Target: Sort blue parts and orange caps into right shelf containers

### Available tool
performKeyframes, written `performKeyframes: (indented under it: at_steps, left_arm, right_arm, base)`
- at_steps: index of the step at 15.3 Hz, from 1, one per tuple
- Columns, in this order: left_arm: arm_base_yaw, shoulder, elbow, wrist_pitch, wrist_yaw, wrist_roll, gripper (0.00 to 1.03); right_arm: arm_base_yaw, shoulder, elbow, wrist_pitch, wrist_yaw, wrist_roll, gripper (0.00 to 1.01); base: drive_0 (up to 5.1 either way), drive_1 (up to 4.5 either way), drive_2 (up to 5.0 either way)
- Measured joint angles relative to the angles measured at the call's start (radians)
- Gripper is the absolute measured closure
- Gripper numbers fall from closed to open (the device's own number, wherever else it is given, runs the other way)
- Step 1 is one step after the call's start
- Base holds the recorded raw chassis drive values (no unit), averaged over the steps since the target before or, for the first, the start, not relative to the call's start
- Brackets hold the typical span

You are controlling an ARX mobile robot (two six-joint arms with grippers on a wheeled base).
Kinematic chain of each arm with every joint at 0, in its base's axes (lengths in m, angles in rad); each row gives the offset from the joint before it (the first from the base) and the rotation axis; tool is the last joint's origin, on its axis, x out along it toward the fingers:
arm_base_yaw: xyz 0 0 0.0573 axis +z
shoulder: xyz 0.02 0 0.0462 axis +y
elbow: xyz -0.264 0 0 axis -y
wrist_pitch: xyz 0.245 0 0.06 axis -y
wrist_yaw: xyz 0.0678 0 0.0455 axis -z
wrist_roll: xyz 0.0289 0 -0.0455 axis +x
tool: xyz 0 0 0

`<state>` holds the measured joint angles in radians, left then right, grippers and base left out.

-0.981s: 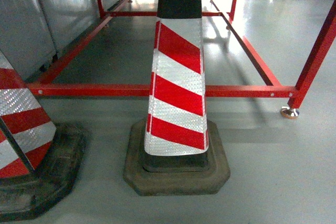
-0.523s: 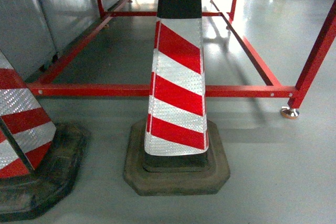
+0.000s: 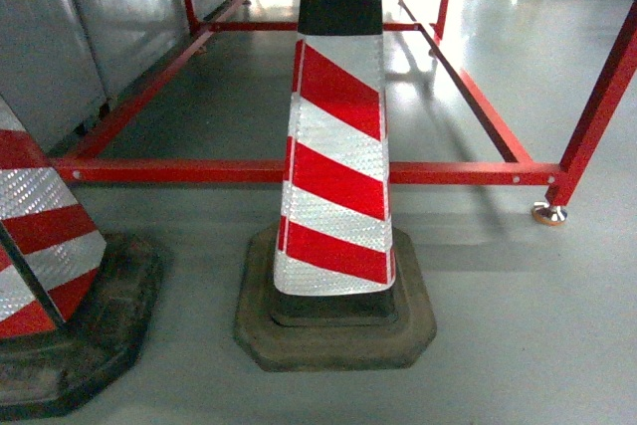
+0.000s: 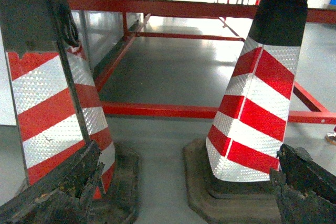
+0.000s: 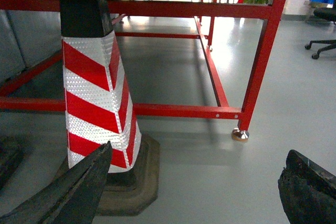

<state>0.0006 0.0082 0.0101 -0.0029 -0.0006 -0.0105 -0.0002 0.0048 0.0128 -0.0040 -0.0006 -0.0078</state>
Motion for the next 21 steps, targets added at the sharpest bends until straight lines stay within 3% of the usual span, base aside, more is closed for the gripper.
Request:
performKeyframes:
  at_steps: [21]
  left_arm:
    - [0.000, 0.000, 0.000, -0.002, 0.000, 0.010, 0.05]
  right_arm:
    - [0.000, 0.000, 0.000, 0.000, 0.001, 0.008, 0.03]
  base:
    - [0.0, 0.00, 0.0]
